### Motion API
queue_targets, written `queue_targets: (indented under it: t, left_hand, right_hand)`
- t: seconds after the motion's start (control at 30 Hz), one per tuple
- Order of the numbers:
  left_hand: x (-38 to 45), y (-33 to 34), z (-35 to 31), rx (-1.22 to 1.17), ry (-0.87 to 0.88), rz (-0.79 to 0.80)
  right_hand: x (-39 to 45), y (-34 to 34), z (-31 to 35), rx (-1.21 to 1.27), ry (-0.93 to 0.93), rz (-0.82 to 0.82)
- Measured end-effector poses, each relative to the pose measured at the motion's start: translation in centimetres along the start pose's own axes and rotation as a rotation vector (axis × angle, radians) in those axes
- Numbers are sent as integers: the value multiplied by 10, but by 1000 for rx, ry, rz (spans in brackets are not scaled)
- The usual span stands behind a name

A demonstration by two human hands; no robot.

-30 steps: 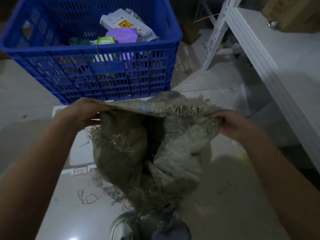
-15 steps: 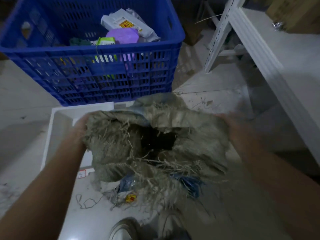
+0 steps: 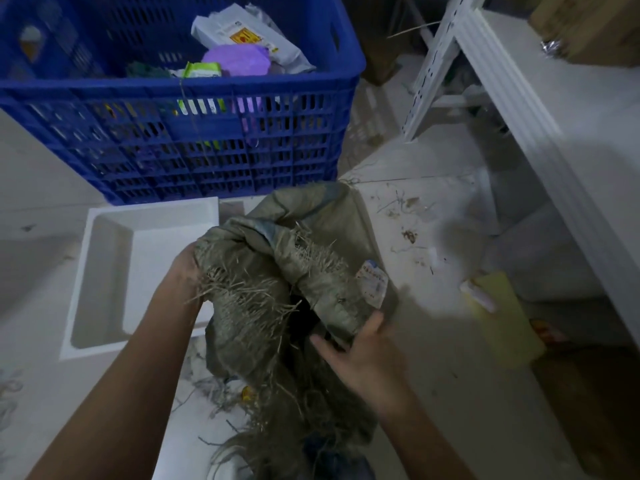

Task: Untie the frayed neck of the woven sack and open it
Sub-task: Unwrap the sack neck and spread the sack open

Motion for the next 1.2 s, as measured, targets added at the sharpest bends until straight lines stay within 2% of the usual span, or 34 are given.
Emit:
queue_targets:
  t: [0.03,0.07,0.13,0.17,0.23,0.3,0.33,0.37,0.4,0.47,0.5,0.53,0.6,0.67,0.73,0.8,0.87,0.97,1.03,1.1,1.17,1.2]
  left_hand:
    - [0,-2,-1,2,-31,6]
    - [-5,-2,3,-76,-95,21]
    - [-11,1,-1,-281,-103,15]
    - [-15,-1,-3,-390,-103,44]
    - [-16,-1,-1,-531,-223,196]
    - [-15,-8,-6,-485,-250,150]
    - [-11,-15,-6,-417,-215,52]
    - [-6,-25,-8,-314,-104,-94]
    - [-9,-37,-13,-147,63,-285]
    - [-37,-39,-22,308,498,-531]
    - [-58,-29,-21,462,671,-586]
    - [-72,-17,-14,588,765,-591]
    - [-75,10,12,851,730,-517]
    - [-57,17,38,923,539,-453]
    - [-31,18,55,853,404,-411]
    - [-19,24,68,832,366,-367]
    - [-10,31,80,806,391,-332]
    - [-4,29,75,631,472,-347]
    - [0,22,66,398,417,-273]
    - [6,9,60,-8,225,-142]
    - [9,0,56,-401,-33,126]
    - [11,-7,53,-474,-136,224]
  right_hand:
    - [6,15,-7,-32,15,-33]
    - [11,25,-13,-39,44,-65]
    - [18,31,-21,-46,72,-134]
    - [22,31,-24,-25,89,-146]
    - [33,25,-28,97,128,-153]
    - [44,13,-27,243,124,-147]
    - [48,7,-26,319,128,-139]
    - [52,0,-25,413,142,-130]
    - [55,-6,-23,517,175,-105]
    - [57,-16,-20,689,279,-38]
    - [59,-20,-19,752,317,-11]
    - [62,-22,-17,796,329,10]
    - [67,-25,-15,881,329,37]
    - [71,-27,-13,1015,351,64]
    - [75,-28,-13,1155,405,96]
    - [80,-28,-16,1288,449,134]
    - [79,-26,-19,1410,512,156]
    - [80,-16,-28,1550,614,161]
    - [90,-15,-38,1589,634,130]
    - [94,-21,-41,1630,598,101]
    - [98,-34,-40,1635,502,137]
    - [94,-46,-30,1658,433,189]
Point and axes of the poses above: each hand's wrist, its own x-axis towards the middle knuckle, its own y-axis out of the palm, z = x × y, the point moved 6 cm from there along x, towards the middle knuckle, and after that the axes turned 12 degrees about -z, right-handed, at the moved point
